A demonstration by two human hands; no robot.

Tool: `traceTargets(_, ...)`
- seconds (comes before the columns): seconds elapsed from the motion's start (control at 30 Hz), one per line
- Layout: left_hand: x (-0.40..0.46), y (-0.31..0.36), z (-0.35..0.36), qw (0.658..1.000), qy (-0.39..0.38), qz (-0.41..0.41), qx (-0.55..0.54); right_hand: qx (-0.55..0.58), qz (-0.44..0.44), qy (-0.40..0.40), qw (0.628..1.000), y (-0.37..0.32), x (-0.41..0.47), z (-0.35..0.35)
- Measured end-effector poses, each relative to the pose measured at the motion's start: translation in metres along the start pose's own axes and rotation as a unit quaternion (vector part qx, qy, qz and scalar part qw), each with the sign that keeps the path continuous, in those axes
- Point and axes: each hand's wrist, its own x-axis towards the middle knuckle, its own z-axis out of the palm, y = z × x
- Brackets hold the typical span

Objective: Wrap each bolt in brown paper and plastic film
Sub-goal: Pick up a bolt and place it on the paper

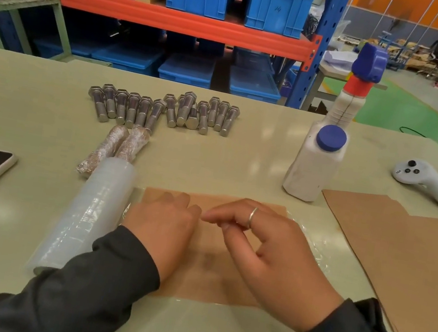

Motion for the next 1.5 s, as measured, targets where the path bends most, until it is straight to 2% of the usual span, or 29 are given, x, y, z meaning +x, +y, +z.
traceTargets(0.1, 0.001, 0.002, 0.001, 1.000, 0.000, 0.010, 0.023, -0.094, 0.060, -0.048, 0.993, 0.008, 0.024, 0.002)
traceTargets(0.27, 0.003, 0.001, 0.000, 0.999, -0.013, 0.015, 0.027, -0.148, 0.195, -0.077, 0.966, 0.056, 0.107, -0.001)
traceTargets(0.37, 0.001, 0.002, -0.002, 0.999, -0.032, 0.019, 0.022, -0.170, 0.232, -0.072, 0.955, 0.084, 0.157, 0.010)
traceTargets(0.5, 0.001, 0.003, -0.005, 0.999, -0.040, 0.012, -0.001, -0.199, 0.217, -0.078, 0.953, 0.110, 0.197, 0.035)
traceTargets(0.57, 0.000, 0.002, -0.007, 0.999, 0.010, 0.033, -0.010, -0.201, 0.208, -0.089, 0.953, 0.116, 0.206, 0.043)
traceTargets(0.63, -0.001, 0.002, -0.017, 0.999, 0.012, 0.041, -0.012, -0.206, 0.211, -0.083, 0.952, 0.122, 0.214, 0.047)
traceTargets(0.7, -0.003, 0.003, -0.012, 0.998, 0.053, 0.038, -0.006, -0.224, 0.212, -0.047, 0.950, 0.126, 0.220, 0.049)
traceTargets(0.83, -0.004, 0.004, -0.013, 0.998, 0.054, 0.041, 0.001, -0.287, 0.206, 0.034, 0.935, 0.132, 0.219, 0.045)
traceTargets(0.97, -0.003, 0.005, -0.012, 0.995, 0.089, 0.043, -0.011, -0.309, 0.215, 0.065, 0.924, 0.137, 0.207, 0.038)
traceTargets(1.03, -0.003, 0.003, -0.008, 0.996, 0.083, 0.032, -0.019, -0.292, 0.238, 0.083, 0.923, 0.131, 0.203, 0.036)
traceTargets(1.1, -0.003, 0.004, -0.012, 0.997, 0.066, 0.036, -0.013, -0.315, 0.265, 0.052, 0.910, 0.121, 0.204, 0.032)
traceTargets(1.2, -0.003, 0.003, -0.015, 1.000, -0.010, 0.026, 0.004, -0.340, 0.279, -0.037, 0.897, 0.103, 0.202, 0.020)
traceTargets(1.3, -0.001, 0.002, -0.008, 0.999, -0.049, 0.010, 0.004, -0.322, 0.278, -0.038, 0.904, 0.089, 0.192, 0.008)
traceTargets(1.43, -0.007, 0.001, -0.011, 0.999, -0.045, -0.018, -0.001, -0.259, 0.233, -0.043, 0.936, 0.070, 0.157, -0.010)
traceTargets(1.5, -0.012, 0.000, -0.018, 0.998, 0.032, -0.039, -0.023, -0.200, 0.196, -0.070, 0.958, 0.057, 0.129, -0.022)
